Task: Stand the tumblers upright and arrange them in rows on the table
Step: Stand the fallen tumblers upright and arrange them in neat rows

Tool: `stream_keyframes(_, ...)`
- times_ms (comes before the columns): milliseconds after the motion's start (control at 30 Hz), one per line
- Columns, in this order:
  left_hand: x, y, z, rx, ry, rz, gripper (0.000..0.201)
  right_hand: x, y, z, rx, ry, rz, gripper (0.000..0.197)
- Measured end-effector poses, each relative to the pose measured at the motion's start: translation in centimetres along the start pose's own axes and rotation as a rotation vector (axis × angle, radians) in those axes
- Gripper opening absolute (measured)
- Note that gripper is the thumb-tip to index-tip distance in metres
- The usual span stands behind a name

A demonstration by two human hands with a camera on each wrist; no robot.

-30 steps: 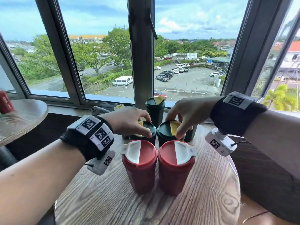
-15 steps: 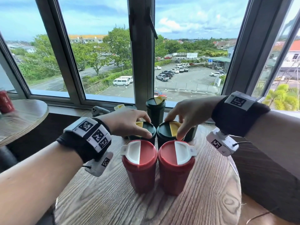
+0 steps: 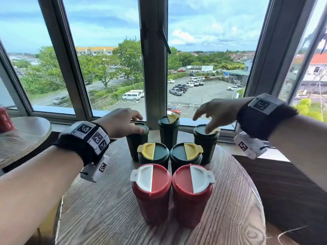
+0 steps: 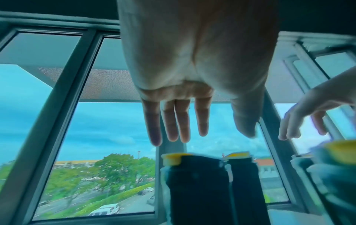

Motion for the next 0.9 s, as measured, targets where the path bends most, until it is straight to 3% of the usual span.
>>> stream_keyframes(133,-1.7,1.4,2.4,0.134,0.048,0.143,0.084,-1.5,1.6,-0.7,-0.119,-0.053,0.100,0.085)
stream_keyframes(233,-2.3,1.8,3.2,0.153,-0.002,0.149,0.086,-2.5,2.5,-1.1,-0.187,-0.067,0.115,0.097)
stream_keyframes(400,-2.5,2.2,3.8,0.152,-0.037,0.090,0.084,-3.0,3.0,-1.8,-0.177,-0.029,0.108,0.080)
stream_keyframes(600,-2.8,2.7,4.6,0.212,-0.030,0.170,0.091,-2.9,3.2,-2.5,-0.173,0.053,0.157,0.076)
stream_keyframes(700,-3.1,3.0,4.3,0.231,-0.065,0.150,0.083,-2.8,3.5,-2.3,-0.149,0.079,0.152,0.072)
stream_keyframes(900,-2.3,4.2,1.9,0.085,-0.044,0.174,0.075,-2.7,4.3,-0.8,-0.090,0.095,0.130,0.071)
Point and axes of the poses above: each hand's wrist, its own y-axis towards the middle knuckle, its own x-axis out of the back of the hand, z = x × y, the point moved 2 cm from there along y, towards the middle knuckle, and after that the axes turned 7 degrees about -x, right-handed, at the moved point
